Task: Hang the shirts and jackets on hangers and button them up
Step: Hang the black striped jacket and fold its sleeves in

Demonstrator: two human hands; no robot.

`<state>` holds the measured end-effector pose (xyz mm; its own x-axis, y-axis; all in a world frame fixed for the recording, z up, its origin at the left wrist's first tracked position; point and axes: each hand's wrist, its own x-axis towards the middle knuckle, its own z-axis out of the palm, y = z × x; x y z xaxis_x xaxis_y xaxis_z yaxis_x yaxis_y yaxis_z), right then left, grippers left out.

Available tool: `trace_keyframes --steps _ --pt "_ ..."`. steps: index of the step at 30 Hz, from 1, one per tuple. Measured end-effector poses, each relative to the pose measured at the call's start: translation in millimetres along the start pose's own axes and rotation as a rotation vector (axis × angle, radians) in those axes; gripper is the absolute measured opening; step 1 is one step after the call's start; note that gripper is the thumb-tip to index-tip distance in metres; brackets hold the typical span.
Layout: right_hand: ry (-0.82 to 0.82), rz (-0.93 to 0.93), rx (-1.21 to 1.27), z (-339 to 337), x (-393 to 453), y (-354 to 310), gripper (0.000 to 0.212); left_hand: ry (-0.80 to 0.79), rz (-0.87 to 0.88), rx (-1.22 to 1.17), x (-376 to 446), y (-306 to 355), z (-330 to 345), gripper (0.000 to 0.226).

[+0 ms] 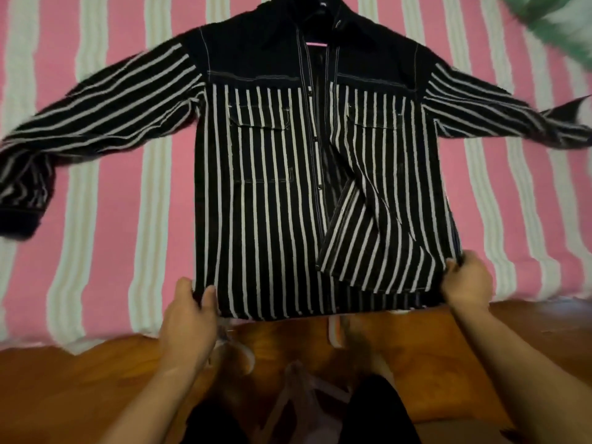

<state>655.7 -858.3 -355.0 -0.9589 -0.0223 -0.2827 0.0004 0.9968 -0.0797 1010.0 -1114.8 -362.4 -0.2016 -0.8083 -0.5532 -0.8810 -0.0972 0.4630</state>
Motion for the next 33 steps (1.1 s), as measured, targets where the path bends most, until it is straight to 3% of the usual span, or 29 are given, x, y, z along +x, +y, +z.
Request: trace_keyframes --steps 3,5,6,8,10,12,15,21,26,31,33 --pt "-0.009 0.049 -0.094 -17 8 9 0.028 -0.157 -0.098 0.100 -7 -22 -11 0.024" --pt "0.025 0.035 -0.229 -14 15 3 0.045 -0.114 -0.014 0.349 -11 -28 -7 0.031" --pt "0.084 -0.101 -0.237 -6 16 -4 0.047 -0.012 0.070 0.420 -13 -25 0 0.040" --pt "0.109 -0.508 -0.161 20 5 -30 0.039 0.185 0.300 0.341 -16 -1 21 0.048" --pt "-0.059 -0.794 -0.065 51 -11 -57 0.026 0.170 0.544 0.213 -11 37 54 0.031" --pt "-0.154 -0.907 -0.029 78 -23 -65 0.030 0.051 0.690 0.196 -2 69 96 0.021" --pt "-0.053 -0.981 -0.054 104 -17 -51 0.033 0.061 0.739 0.249 12 88 145 0.021" --pt "0.134 -1.083 -0.017 122 -11 -46 0.018 0.366 0.833 0.466 31 72 181 0.012" --pt "0.247 -1.157 0.000 125 -15 -38 0.032 0.364 0.804 0.482 32 76 186 0.017" --pt "-0.029 -1.305 -0.011 111 -45 -13 0.071 0.432 0.806 0.449 14 74 184 0.018" --pt "-0.027 -1.239 0.039 113 -46 -7 0.047 0.442 0.777 0.417 2 69 183 0.018"
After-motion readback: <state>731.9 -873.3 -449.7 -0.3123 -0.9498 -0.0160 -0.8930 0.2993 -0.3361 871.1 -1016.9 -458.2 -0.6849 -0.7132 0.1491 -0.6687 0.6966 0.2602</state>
